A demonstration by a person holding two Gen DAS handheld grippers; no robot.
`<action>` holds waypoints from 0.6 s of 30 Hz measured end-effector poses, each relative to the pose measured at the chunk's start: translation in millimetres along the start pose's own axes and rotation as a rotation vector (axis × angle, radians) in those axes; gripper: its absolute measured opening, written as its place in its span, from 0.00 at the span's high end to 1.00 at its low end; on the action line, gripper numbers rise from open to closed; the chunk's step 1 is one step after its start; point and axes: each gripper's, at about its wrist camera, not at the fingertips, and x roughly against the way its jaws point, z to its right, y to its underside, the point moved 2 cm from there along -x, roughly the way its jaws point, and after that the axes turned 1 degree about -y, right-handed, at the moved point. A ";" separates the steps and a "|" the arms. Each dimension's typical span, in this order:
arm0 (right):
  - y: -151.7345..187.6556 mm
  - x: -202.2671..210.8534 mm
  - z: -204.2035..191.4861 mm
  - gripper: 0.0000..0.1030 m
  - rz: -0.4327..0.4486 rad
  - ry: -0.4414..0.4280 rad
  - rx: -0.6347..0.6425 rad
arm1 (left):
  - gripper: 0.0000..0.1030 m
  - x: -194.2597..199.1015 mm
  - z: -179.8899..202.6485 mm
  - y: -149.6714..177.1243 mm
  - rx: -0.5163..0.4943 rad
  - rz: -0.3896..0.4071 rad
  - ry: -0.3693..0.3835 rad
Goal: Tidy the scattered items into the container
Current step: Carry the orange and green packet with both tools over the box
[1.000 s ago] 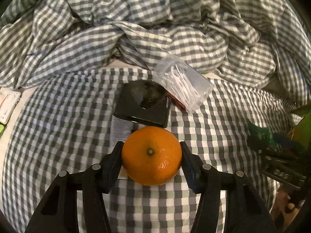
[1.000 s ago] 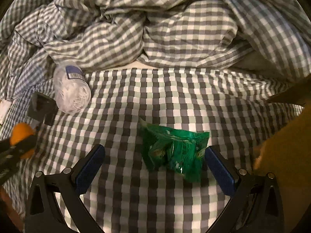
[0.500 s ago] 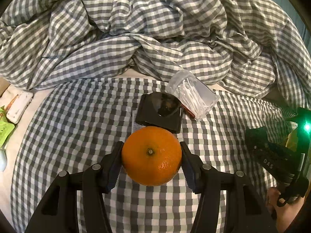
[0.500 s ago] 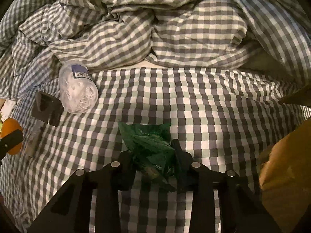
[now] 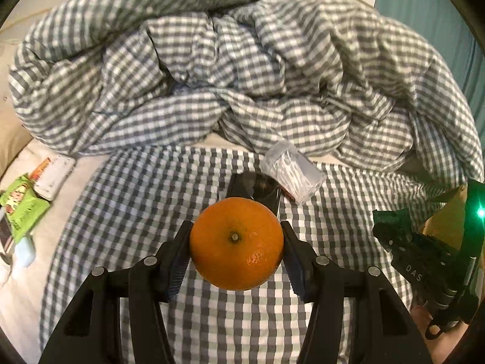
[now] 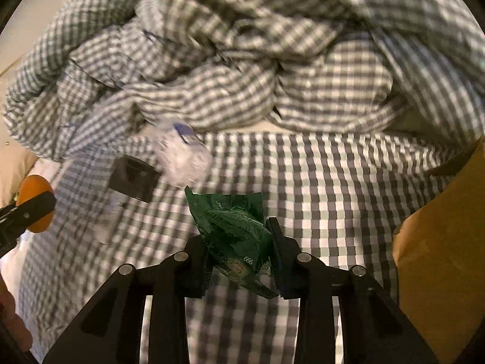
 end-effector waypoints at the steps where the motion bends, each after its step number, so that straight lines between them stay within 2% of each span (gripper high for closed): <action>1: -2.0 7.1 -3.4 0.70 0.010 -0.005 0.001 | 0.45 7.3 -0.6 -1.5 0.000 0.009 -0.002; 10: -15.0 99.5 -22.6 0.70 0.125 -0.051 0.021 | 0.45 88.2 -13.3 -13.3 0.010 0.108 -0.043; 18: -8.5 179.5 -21.1 0.70 0.215 -0.065 0.026 | 0.45 154.4 -30.0 -6.0 0.024 0.176 -0.076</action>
